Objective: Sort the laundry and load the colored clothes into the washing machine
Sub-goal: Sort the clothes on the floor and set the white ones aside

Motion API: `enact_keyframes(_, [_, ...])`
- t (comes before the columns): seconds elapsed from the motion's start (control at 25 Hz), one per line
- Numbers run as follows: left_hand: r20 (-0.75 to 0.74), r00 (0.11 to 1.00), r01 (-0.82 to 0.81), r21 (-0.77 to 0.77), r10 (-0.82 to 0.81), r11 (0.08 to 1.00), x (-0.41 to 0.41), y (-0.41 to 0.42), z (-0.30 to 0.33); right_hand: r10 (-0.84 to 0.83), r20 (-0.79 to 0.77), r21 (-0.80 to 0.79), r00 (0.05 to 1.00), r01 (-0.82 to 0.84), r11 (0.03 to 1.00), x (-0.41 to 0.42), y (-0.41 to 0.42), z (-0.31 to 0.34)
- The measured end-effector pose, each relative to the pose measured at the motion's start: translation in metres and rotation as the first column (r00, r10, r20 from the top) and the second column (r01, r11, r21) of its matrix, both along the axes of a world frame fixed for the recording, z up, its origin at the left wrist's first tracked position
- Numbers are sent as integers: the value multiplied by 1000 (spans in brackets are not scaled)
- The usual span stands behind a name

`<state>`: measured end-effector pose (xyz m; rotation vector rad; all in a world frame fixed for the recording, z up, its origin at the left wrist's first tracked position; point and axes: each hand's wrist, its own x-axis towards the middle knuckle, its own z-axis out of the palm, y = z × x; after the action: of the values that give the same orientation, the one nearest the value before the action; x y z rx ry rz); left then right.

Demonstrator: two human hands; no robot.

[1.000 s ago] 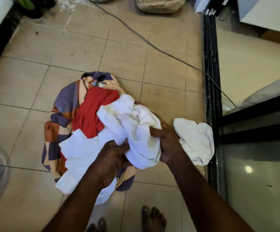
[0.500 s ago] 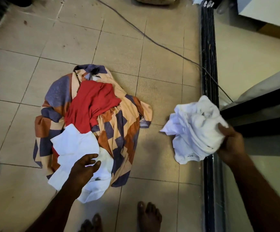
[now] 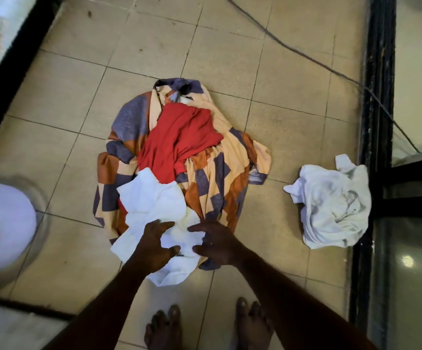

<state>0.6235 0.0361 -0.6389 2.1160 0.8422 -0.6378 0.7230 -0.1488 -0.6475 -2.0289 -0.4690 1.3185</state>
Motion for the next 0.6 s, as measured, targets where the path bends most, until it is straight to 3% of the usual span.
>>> enact_keyframes(0.04, [16, 1000, 14, -75, -13, 997, -2, 5, -3, 39, -29, -20, 999, -40, 999, -4, 15, -4])
enact_keyframes(0.2, [6, 1000, 6, -25, -6, 1000, -17, 27, -15, 124, 102, -47, 987, -120, 992, -24, 53, -12])
enact_keyframes(0.28, [67, 997, 50, -16, -49, 999, -26, 34, -13, 72, 57, -11, 996, -72, 997, -30, 62, -4])
enact_keyframes(0.32, [56, 995, 79, 49, -81, 996, -33, 36, -10, 5, -50, 37, 999, -3, 999, -31, 64, 1])
enact_keyframes(0.4, [219, 932, 238, 230, -288, 944, -17, 39, 2, -118, -379, 151, 918, 187, 971, -32, 64, 18])
enact_keyframes(0.44, [379, 849, 275, 277, -367, 921, -9, 37, 5, -129, -507, 208, 852, 266, 941, -31, 62, 27])
enact_keyframes(0.48, [585, 673, 325, 316, -453, 891, -3, 36, 7, -116, -583, 270, 804, 326, 906, -29, 58, 35])
enact_keyframes(0.52, [677, 667, 256, 185, -312, 949, 2, 40, 21, -106, -621, 317, 777, 372, 872, -25, 53, 43])
enact_keyframes(0.56, [620, 782, 57, 23, -59, 998, 2, 38, 24, -137, -612, 335, 779, 412, 847, -18, 49, 51])
enact_keyframes(0.6, [532, 820, -161, -139, 211, 977, -2, 30, 30, -208, -538, 335, 817, 433, 837, -10, 43, 57])
